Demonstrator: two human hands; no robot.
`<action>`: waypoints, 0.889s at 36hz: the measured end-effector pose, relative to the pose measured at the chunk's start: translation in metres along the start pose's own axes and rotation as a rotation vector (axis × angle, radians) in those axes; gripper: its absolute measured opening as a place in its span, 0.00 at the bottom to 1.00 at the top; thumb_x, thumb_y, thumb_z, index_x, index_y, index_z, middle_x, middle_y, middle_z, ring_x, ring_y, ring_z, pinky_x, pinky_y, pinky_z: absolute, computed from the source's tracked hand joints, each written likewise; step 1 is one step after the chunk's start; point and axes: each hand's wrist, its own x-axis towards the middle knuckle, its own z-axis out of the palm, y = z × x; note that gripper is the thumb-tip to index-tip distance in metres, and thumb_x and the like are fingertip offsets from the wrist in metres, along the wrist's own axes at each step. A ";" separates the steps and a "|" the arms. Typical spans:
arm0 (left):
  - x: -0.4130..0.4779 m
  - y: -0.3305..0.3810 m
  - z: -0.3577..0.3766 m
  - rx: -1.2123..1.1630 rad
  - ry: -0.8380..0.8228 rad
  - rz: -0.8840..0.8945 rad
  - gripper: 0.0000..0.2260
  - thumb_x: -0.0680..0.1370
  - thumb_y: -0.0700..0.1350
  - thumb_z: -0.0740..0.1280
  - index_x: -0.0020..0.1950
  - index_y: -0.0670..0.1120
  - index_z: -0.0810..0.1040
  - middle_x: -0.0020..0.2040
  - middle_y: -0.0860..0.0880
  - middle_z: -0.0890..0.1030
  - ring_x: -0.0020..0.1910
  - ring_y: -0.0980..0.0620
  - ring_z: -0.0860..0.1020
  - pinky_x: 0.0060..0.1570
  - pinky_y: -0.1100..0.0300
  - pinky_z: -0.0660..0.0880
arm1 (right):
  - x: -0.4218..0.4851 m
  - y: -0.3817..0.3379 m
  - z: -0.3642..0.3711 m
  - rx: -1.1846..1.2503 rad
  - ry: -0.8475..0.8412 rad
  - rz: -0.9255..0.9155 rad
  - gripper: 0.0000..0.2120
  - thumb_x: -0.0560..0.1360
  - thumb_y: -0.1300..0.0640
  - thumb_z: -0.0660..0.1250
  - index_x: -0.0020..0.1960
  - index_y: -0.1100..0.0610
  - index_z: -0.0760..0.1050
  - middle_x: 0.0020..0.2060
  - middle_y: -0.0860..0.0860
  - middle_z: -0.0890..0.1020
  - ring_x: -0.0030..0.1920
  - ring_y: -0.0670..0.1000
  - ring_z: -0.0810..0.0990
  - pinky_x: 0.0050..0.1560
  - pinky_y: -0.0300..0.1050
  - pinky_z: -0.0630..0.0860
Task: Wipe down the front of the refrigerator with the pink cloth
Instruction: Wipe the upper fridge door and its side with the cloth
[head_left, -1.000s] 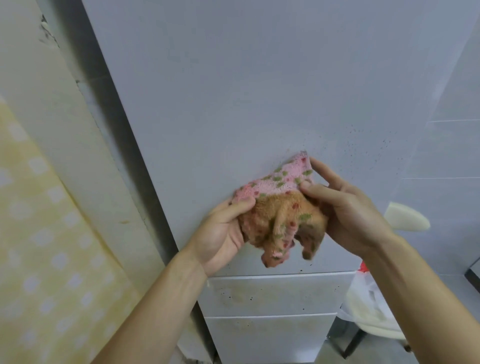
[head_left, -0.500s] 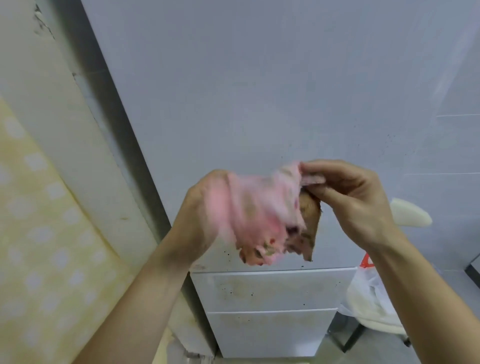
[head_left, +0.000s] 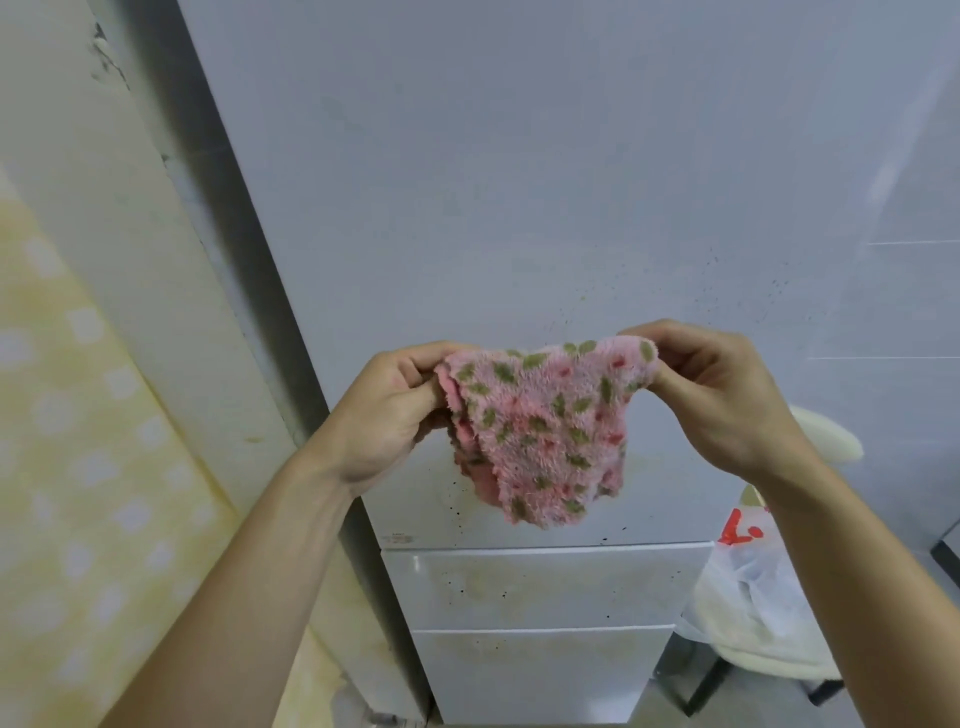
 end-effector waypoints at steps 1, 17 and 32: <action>0.000 0.002 0.000 -0.003 -0.016 -0.004 0.13 0.77 0.41 0.67 0.53 0.51 0.89 0.51 0.48 0.88 0.52 0.52 0.86 0.49 0.64 0.80 | 0.000 0.000 -0.001 0.032 -0.019 -0.005 0.08 0.78 0.57 0.69 0.54 0.56 0.84 0.48 0.51 0.89 0.48 0.51 0.87 0.52 0.41 0.82; -0.002 -0.002 0.014 -0.243 0.005 -0.312 0.20 0.88 0.50 0.52 0.68 0.44 0.80 0.65 0.44 0.84 0.66 0.46 0.82 0.65 0.46 0.78 | -0.006 0.002 0.037 0.421 0.028 0.494 0.36 0.79 0.27 0.51 0.56 0.57 0.80 0.53 0.53 0.87 0.56 0.54 0.86 0.56 0.49 0.81; -0.007 -0.009 0.001 0.016 0.572 -0.064 0.11 0.85 0.37 0.60 0.51 0.42 0.82 0.46 0.46 0.86 0.46 0.49 0.85 0.51 0.51 0.83 | 0.000 -0.040 0.085 0.490 0.423 0.261 0.07 0.73 0.57 0.77 0.48 0.54 0.82 0.44 0.52 0.86 0.47 0.58 0.87 0.50 0.58 0.84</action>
